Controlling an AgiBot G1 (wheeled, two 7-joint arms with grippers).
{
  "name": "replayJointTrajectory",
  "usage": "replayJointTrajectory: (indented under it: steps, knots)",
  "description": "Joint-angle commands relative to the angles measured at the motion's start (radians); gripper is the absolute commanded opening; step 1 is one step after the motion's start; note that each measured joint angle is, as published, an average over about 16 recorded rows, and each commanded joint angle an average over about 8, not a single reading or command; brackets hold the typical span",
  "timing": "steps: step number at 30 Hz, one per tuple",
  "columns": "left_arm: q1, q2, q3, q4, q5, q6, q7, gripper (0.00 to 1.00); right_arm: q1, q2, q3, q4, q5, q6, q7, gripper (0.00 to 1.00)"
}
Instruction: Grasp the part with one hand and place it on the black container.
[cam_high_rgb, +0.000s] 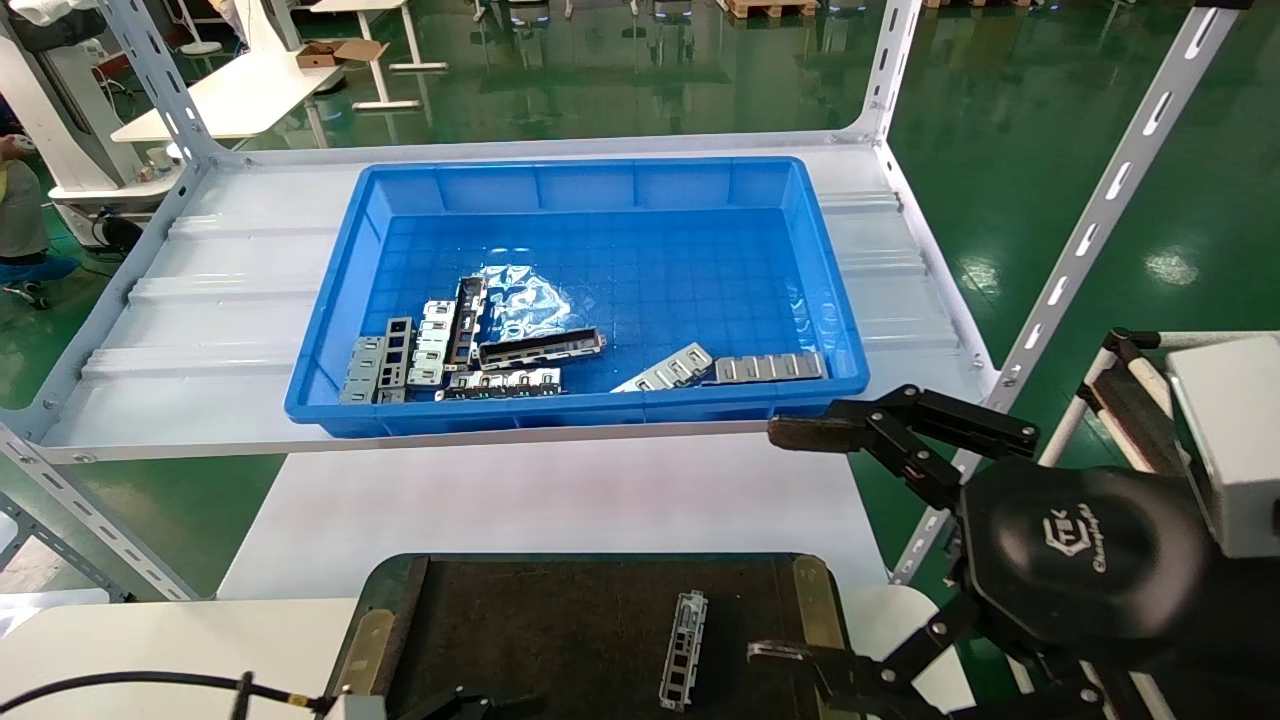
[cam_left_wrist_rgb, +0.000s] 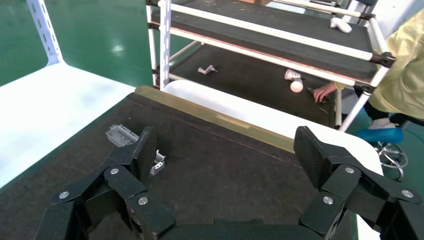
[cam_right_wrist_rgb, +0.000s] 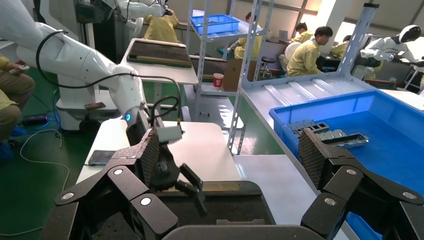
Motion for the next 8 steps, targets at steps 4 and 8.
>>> replayJointTrajectory:
  steps: [4,8]
  knots:
    - [-0.017,-0.026,-0.011,0.050,-0.014,0.088,0.041,1.00,0.000,0.000,0.000,0.000,0.000,0.000,0.000,1.00]
    - [-0.027,-0.027,-0.013,0.074,-0.018,0.115,0.051,1.00,0.000,0.000,0.000,0.000,0.000,0.000,0.000,1.00]
